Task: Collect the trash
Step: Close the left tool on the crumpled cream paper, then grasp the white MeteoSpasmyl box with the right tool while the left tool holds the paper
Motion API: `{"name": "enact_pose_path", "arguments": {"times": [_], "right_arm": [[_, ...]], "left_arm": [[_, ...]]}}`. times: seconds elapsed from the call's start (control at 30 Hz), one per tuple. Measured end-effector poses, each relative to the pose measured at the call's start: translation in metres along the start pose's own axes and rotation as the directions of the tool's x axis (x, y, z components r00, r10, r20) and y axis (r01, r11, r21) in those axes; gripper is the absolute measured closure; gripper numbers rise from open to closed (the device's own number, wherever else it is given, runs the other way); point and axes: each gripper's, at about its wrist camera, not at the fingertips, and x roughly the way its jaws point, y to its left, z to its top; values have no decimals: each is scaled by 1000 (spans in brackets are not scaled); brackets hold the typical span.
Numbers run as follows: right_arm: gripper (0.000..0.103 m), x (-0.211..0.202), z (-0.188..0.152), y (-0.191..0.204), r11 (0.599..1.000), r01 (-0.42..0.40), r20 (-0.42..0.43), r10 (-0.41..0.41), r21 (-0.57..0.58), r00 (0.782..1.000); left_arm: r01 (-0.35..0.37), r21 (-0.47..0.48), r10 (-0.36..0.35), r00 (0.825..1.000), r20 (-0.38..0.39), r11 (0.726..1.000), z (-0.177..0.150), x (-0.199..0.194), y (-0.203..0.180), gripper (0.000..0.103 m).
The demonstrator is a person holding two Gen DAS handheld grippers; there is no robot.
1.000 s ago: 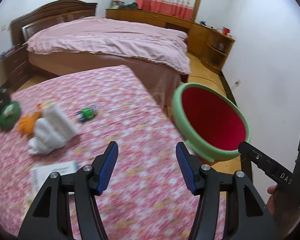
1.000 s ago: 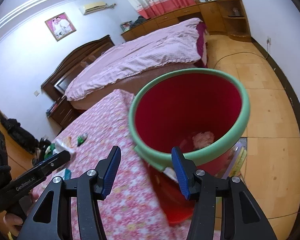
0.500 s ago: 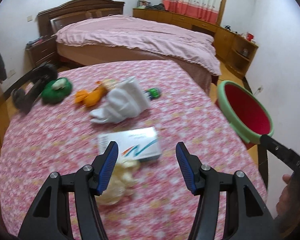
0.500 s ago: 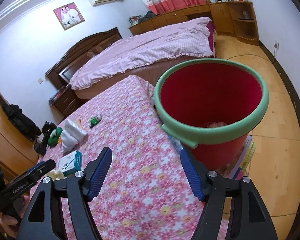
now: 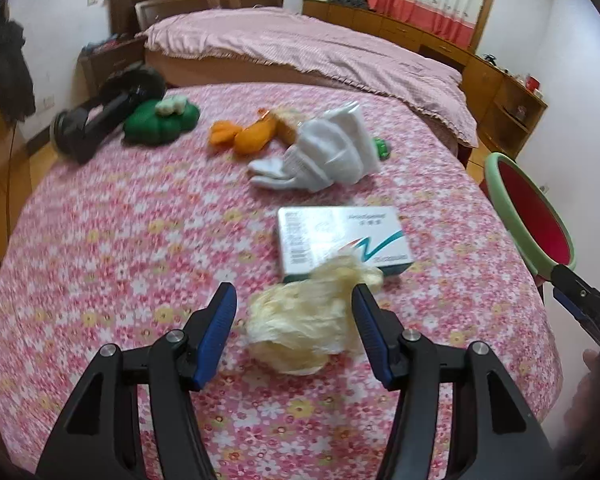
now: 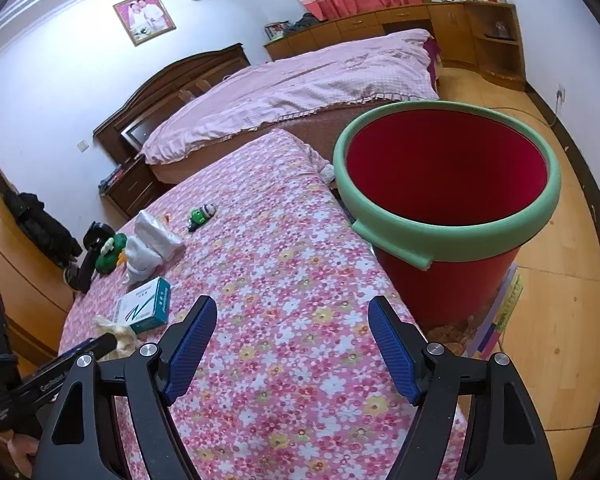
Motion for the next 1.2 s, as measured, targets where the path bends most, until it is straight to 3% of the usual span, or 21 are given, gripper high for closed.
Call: {"name": "enact_pose_path", "arguments": {"times": [0.27,0.43,0.6,0.97,1.2], "right_arm": [[20,2,-3,7,1000,0,18,0,-18,1000],[19,3,-4,15,999,3,26,-2,-44,1000],[19,8,-6,33,996,-4,2,4,-89,1000],[19,28,-5,91,980,-78,-70,66,-184,995],[19,62,-16,134,968,-128,-152,95,-218,984]], "left_arm": [[73,-65,-75,997,-17,995,-8,12,11,44],[136,-63,-136,991,-5,989,-10,9,6,73],[146,-64,-144,989,32,987,-10,-4,11,78],[0,-168,21,992,128,986,9,-29,72,79],[-89,-207,124,980,159,974,7,-36,106,79]]}}
